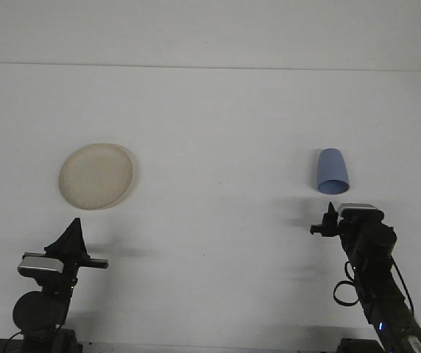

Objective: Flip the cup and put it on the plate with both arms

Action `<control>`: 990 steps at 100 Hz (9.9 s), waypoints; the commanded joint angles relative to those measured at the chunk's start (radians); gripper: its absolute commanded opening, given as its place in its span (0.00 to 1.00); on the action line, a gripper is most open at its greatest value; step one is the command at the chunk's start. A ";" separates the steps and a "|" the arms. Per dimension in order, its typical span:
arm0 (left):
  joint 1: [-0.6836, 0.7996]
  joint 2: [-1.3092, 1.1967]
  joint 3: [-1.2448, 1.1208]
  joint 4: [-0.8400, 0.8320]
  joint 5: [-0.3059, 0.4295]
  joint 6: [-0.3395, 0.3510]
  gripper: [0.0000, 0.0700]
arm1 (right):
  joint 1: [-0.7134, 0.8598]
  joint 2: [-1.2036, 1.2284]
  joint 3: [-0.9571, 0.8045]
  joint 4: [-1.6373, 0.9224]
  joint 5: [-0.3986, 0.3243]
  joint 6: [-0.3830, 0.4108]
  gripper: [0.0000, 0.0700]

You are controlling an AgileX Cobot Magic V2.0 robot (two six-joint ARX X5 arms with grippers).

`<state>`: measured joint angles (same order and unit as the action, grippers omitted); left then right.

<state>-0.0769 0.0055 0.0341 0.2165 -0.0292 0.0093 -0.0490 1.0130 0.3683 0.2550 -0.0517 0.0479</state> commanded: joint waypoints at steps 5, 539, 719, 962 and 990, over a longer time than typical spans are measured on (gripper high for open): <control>-0.001 -0.002 -0.020 0.010 -0.004 -0.002 0.02 | -0.022 0.077 0.004 0.097 -0.002 -0.018 0.48; -0.001 -0.002 -0.020 0.010 -0.004 -0.002 0.02 | 0.564 0.644 1.528 -1.626 0.024 -0.001 0.65; -0.001 -0.002 -0.020 0.010 -0.004 -0.002 0.02 | 0.043 -0.517 0.247 -0.659 0.026 -0.056 0.65; -0.002 0.879 1.025 -1.029 -0.004 -0.047 0.81 | 0.043 -0.517 0.247 -0.659 0.026 -0.037 0.65; -0.055 0.938 1.112 -1.092 0.004 -0.045 0.81 | 0.043 -0.517 0.247 -0.659 0.026 -0.037 0.65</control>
<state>-0.1101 0.9154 1.0954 -0.8677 -0.0277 -0.0284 -0.0071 0.4931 0.6052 -0.4133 -0.0254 0.0044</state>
